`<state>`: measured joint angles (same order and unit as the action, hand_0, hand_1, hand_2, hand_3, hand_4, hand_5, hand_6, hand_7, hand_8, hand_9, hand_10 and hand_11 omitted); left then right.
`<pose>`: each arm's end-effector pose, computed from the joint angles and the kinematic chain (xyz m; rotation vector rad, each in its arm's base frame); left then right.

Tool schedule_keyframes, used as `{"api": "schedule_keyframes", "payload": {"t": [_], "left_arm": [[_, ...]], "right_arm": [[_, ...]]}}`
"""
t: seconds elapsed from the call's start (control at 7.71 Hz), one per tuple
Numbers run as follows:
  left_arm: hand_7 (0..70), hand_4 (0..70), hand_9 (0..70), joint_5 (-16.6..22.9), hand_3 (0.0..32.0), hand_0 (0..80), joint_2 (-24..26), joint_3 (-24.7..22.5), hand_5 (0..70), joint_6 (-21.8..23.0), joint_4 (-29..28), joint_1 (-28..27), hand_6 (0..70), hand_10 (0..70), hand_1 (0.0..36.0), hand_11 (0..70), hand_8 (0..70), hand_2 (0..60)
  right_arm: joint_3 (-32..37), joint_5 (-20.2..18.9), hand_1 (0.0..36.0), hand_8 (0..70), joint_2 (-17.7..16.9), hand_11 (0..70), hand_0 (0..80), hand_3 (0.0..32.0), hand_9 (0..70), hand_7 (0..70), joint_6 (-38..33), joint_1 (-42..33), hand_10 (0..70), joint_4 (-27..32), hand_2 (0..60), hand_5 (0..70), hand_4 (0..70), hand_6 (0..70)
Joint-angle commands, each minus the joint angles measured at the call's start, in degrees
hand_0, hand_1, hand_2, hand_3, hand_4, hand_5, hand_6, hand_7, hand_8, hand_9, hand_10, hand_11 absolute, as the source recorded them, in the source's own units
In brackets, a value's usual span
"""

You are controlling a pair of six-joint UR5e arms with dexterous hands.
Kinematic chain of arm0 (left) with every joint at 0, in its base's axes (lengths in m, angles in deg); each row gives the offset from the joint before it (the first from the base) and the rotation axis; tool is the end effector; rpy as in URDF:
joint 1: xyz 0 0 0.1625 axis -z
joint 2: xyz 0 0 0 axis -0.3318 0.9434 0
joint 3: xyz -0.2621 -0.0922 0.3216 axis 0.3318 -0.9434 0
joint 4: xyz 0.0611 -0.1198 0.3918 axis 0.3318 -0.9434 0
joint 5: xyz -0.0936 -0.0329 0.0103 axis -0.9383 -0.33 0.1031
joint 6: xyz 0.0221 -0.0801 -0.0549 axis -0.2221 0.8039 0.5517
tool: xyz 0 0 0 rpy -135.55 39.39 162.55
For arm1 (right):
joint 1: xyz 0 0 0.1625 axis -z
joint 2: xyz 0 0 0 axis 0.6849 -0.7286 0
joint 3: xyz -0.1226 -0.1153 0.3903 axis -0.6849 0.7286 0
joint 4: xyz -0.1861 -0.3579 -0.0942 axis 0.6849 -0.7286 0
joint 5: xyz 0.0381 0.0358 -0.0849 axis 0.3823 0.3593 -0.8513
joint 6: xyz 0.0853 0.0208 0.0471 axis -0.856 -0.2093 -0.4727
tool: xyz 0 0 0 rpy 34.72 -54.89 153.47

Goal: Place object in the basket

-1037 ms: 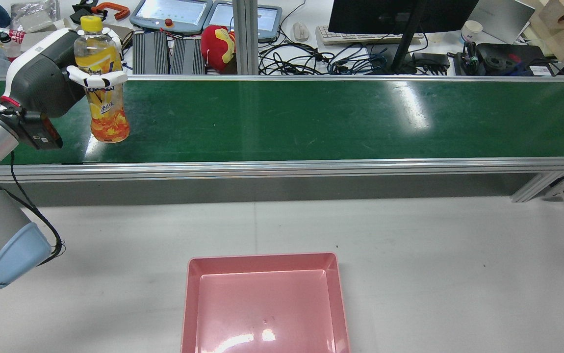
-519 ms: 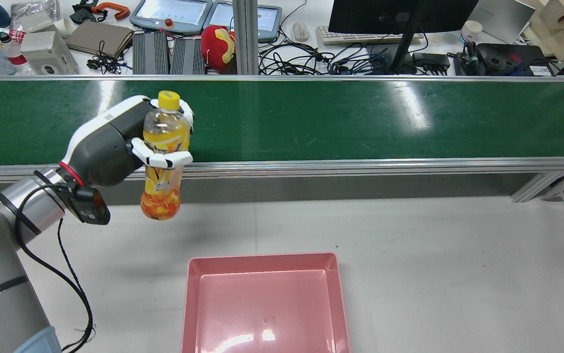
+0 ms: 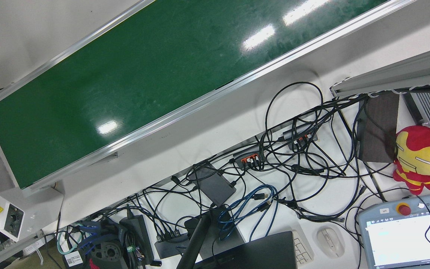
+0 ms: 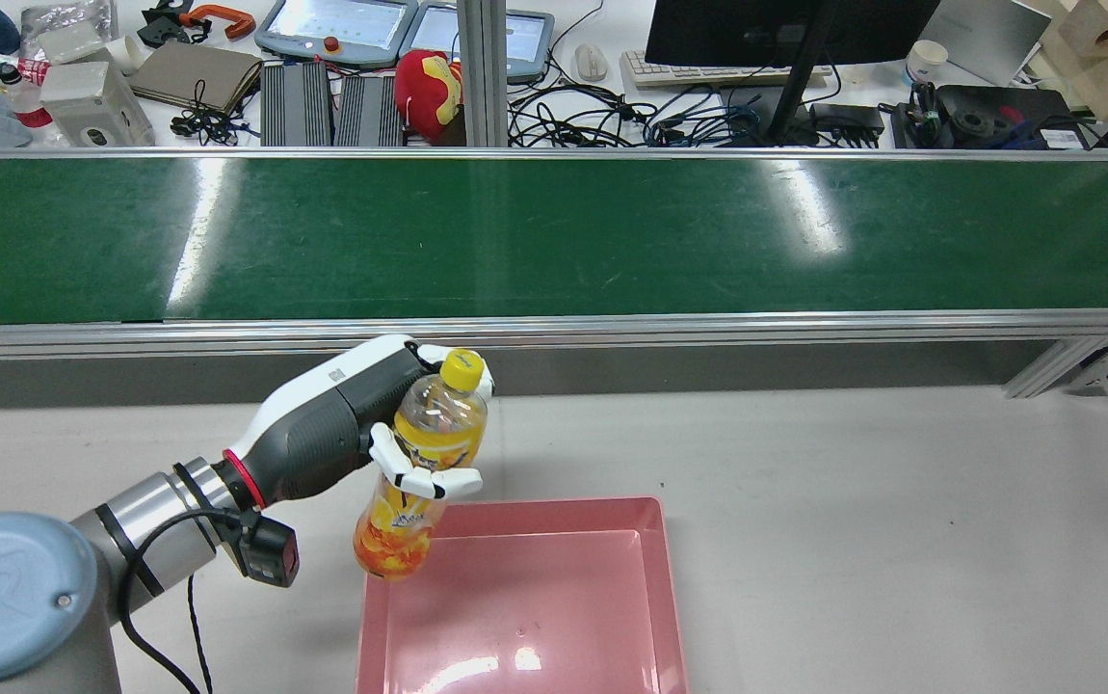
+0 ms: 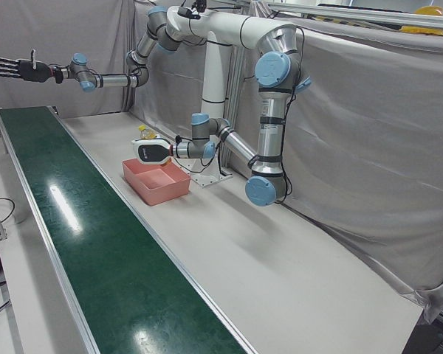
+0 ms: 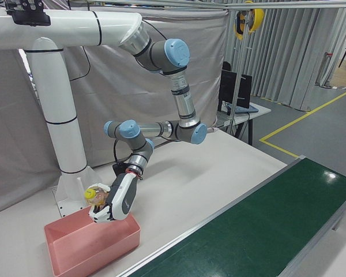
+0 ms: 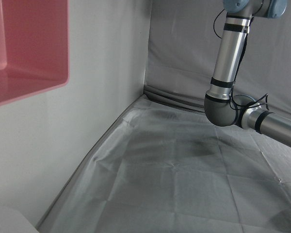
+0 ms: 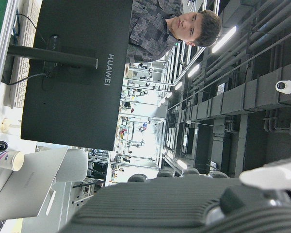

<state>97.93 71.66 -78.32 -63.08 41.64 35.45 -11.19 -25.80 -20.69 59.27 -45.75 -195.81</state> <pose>0.4519 -0.3139 0.2333 -0.5203 2.1342 -1.2585 0.1240 -0.5229 0.6451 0.0986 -2.2783 2.0373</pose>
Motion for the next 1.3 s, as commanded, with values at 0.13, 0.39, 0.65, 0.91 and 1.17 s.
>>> {"api": "schedule_keyframes", "payload": {"t": [0.13,0.39,0.65,0.91,1.17], "left_arm": [[24.9,25.6,40.7,-1.23,0.0,65.5,-0.16,-0.24,70.0,-0.25,2.89,-0.86,12.0,34.0,12.8,49.8,28.7,0.0],[11.7,21.8,15.9,-1.23,0.0,60.9,-0.16,-0.07,52.8,-0.25,2.8,-1.04,3.9,24.6,11.1,37.7,11.0,0.0],[7.9,17.2,1.2,-1.14,0.0,56.3,-0.16,-0.07,35.3,-0.16,2.63,-1.04,0.6,14.1,11.1,22.4,1.3,0.0],[5.7,9.4,0.0,-1.14,0.0,56.2,0.02,-0.16,27.0,0.27,1.93,-1.04,0.0,10.4,11.8,17.2,0.0,0.0],[6.1,8.3,0.0,-0.97,0.0,58.6,0.02,-0.24,26.4,0.54,1.84,-0.95,0.0,8.9,12.0,15.1,0.0,0.0]], "right_arm": [[-0.09,0.0,0.0,0.0,0.0,0.0,0.0,0.0,0.0,0.0,0.0,0.03,0.0,0.0,0.0,0.0,0.0,0.0],[0.0,0.0,0.0,0.0,0.0,0.0,0.0,0.0,0.0,0.0,0.0,-0.05,0.0,0.0,0.0,0.0,0.0,0.0],[0.0,0.0,0.0,0.0,0.0,0.0,0.0,0.0,0.0,0.0,0.0,0.03,0.0,0.0,0.0,0.0,0.0,0.0],[0.0,0.0,0.0,0.0,0.0,0.0,0.0,0.0,0.0,0.0,0.0,0.03,0.0,0.0,0.0,0.0,0.0,0.0],[-0.09,0.0,0.0,0.0,0.0,0.0,0.0,0.0,0.0,0.0,0.0,-0.05,0.0,0.0,0.0,0.0,0.0,0.0]]}}
